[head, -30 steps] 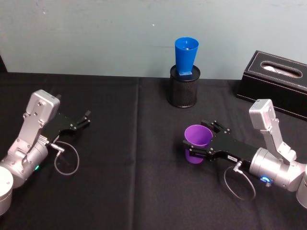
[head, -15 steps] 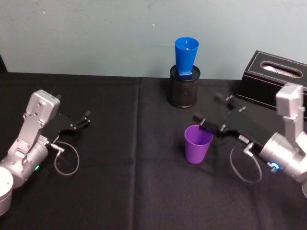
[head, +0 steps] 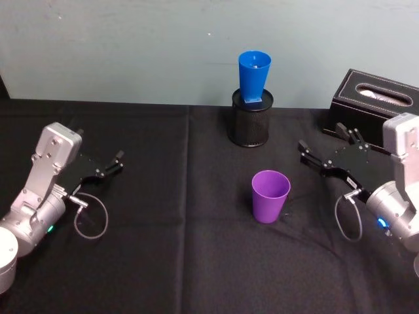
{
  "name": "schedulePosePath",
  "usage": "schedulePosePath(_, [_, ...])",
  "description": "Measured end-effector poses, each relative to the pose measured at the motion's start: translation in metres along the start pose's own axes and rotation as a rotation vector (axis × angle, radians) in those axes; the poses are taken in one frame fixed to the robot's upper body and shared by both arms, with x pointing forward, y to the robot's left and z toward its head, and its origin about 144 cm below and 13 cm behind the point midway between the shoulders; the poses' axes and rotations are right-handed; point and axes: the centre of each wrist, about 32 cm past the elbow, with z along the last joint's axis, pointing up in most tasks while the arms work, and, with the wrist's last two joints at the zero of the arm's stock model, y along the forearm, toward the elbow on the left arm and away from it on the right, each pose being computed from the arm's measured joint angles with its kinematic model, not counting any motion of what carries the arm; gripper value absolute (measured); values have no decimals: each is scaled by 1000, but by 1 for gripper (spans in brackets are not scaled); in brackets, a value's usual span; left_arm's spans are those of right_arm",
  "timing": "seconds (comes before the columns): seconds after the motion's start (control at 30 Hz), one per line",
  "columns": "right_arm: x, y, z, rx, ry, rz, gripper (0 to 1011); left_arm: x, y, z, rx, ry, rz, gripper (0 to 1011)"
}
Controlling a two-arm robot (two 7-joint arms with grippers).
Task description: Pick up one cup with a gripper and tap it against the other cup.
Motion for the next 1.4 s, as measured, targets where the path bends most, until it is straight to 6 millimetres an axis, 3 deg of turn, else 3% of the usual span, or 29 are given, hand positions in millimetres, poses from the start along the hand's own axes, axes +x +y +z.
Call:
schedulePosePath(0.3, [-4, 3, -8, -104, -34, -68, 1003, 0, 0, 0, 0, 0, 0, 1005])
schedulePosePath(1.4, [-4, 5, -9, -102, -31, -51, 1003, 0, 0, 0, 0, 0, 0, 1005])
